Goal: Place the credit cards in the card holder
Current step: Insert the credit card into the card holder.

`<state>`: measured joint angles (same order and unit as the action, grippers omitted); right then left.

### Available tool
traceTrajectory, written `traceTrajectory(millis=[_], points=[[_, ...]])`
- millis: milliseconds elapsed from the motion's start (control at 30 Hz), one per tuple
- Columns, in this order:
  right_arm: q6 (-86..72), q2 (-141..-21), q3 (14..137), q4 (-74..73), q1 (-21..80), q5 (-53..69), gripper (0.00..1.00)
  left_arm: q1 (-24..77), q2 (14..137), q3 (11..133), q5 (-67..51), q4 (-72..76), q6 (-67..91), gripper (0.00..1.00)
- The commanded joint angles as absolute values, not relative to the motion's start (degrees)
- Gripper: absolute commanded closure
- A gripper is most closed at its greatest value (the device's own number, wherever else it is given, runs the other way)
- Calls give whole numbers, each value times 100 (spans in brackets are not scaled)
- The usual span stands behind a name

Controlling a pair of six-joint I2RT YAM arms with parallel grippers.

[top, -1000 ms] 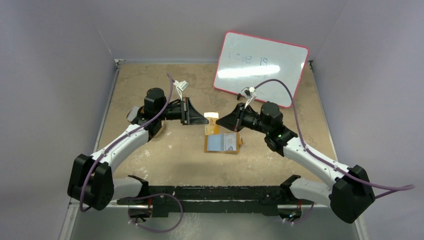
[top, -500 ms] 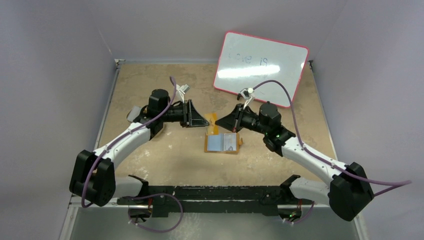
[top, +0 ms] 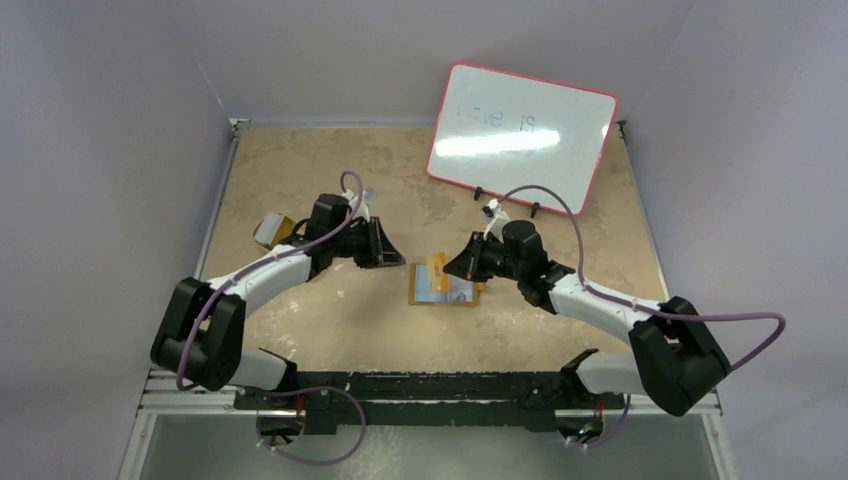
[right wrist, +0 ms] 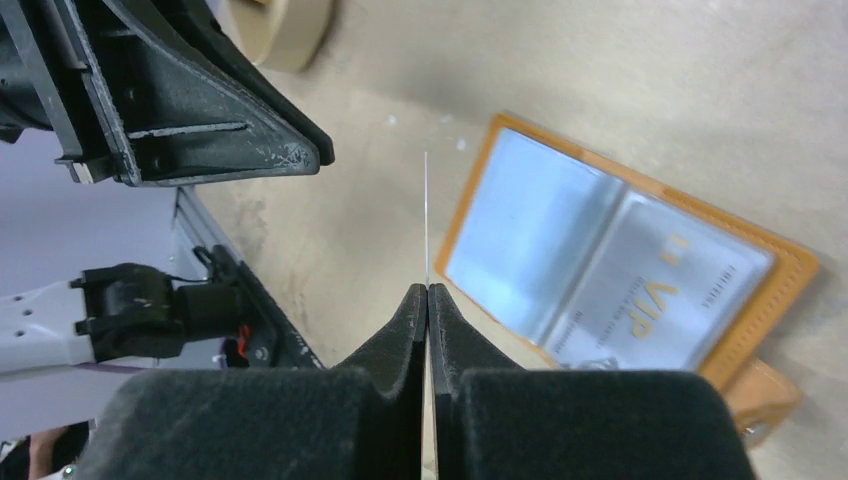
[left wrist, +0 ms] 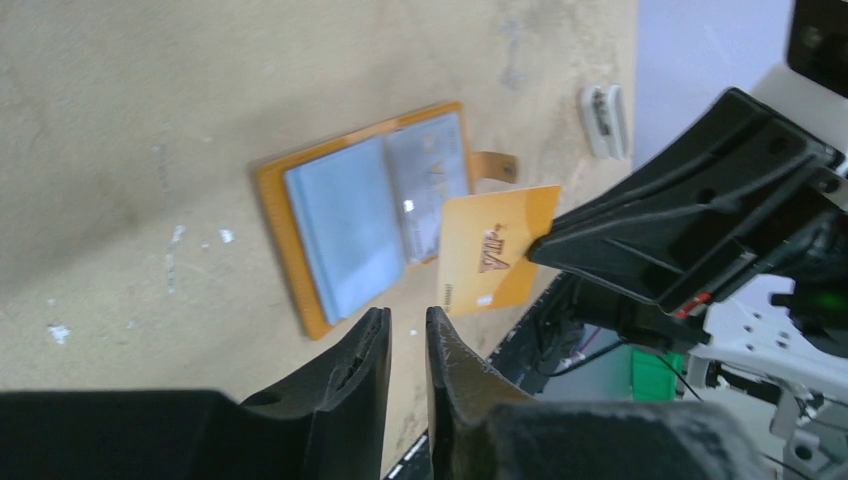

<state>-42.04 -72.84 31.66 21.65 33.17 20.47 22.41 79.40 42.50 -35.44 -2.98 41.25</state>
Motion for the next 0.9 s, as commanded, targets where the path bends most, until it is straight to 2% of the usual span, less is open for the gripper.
traceTrajectory(millis=[0, 67, 100, 400, 867], points=[[-4246, -7358, 3046, 2230, 3110, 1855, 100, 2437, 8264, 4055, -3036, 333, 4268, 91], [-4260, -7431, 2962, 2256, 2948, 1919, 100, 2579, 8421, 4042, -2962, 468, 4257, 100], [-4254, -7476, 2928, 2287, 2844, 2002, 100, 2637, 8512, 4043, -2936, 534, 4261, 100], [-4341, -7884, 2792, 2556, 2559, 2457, 100, 3065, 9179, 3964, -2610, 1006, 4424, 100], [-4693, -8451, 2507, 3249, 2390, 2903, 100, 3384, 9490, 3838, -2019, 578, 4162, 100]])
